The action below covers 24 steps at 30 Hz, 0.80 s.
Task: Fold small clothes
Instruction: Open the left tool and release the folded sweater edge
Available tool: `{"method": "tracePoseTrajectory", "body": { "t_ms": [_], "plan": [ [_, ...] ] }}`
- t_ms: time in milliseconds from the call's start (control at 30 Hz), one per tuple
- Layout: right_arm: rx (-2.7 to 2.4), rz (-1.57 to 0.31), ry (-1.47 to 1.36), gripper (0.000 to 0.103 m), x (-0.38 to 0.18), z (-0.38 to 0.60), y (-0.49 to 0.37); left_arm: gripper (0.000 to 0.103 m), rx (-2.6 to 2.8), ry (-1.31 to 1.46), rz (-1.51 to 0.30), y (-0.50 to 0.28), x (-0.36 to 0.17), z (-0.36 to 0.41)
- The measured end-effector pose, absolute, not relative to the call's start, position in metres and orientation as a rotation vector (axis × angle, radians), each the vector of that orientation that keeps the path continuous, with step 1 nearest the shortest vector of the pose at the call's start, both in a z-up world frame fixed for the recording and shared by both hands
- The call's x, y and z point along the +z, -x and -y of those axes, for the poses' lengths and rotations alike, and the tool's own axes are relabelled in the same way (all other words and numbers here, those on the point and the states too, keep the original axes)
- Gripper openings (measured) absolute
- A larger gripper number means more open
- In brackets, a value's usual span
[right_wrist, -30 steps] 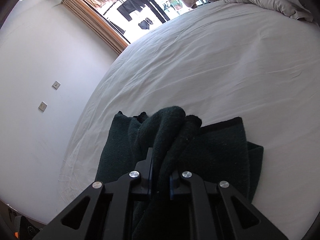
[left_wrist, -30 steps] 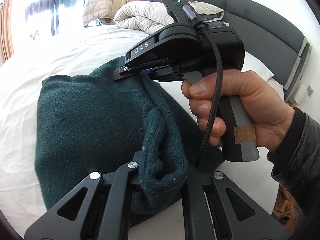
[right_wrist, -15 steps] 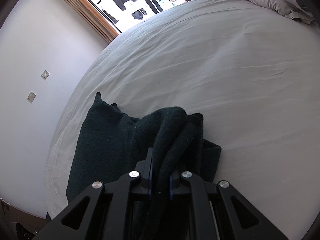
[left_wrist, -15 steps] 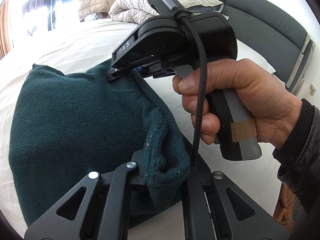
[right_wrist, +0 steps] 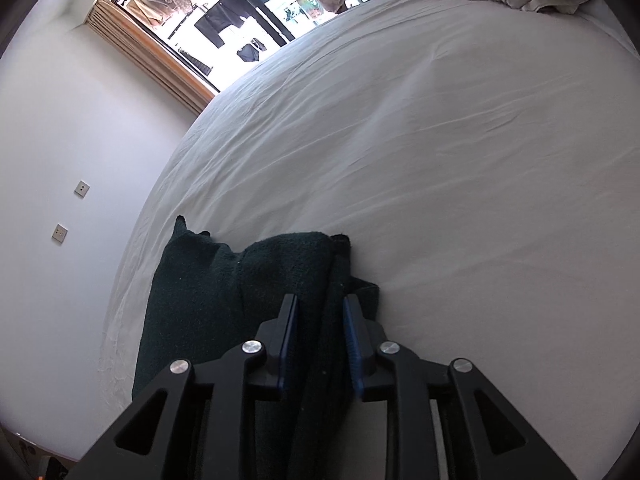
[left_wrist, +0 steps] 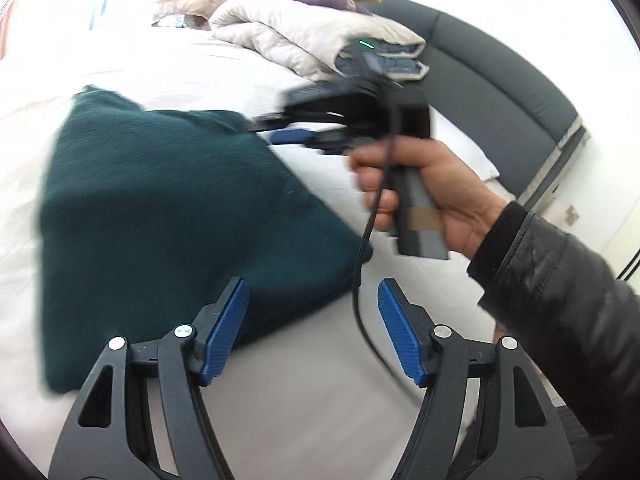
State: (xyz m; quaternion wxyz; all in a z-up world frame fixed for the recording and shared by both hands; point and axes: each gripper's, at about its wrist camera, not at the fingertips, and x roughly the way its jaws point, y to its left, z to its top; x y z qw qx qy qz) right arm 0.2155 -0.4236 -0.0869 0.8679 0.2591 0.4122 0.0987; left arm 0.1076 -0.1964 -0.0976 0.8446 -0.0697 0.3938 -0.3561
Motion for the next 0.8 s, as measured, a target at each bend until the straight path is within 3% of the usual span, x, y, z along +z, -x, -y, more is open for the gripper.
{"method": "tracePoseTrajectory", "body": {
  "t_ms": [267, 467, 533, 600, 800],
  "plan": [
    [0.324, -0.75, -0.5, 0.031, -0.048, 0.393, -0.137, 0.066, -0.568, 0.163, -0.763, -0.157, -0.079, 0.114],
    [0.412, -0.869, -0.416, 0.031, -0.091, 0.339, -0.112, 0.066, -0.511, -0.03, -0.825, -0.182, -0.105, 0.122],
    [0.373, -0.906, -0.392, 0.019, -0.113, 0.339, -0.106, 0.066, -0.494, -0.093, -0.835, -0.172, -0.118, 0.135],
    [0.347, -0.873, -0.393, 0.0, -0.121, 0.35, -0.097, 0.066, -0.48, -0.123, -0.84, -0.169, -0.13, 0.137],
    [0.339, -0.839, -0.438, 0.0, -0.126, 0.373, -0.071, 0.066, -0.503, -0.126, -0.85, -0.16, -0.139, 0.143]
  ]
}}
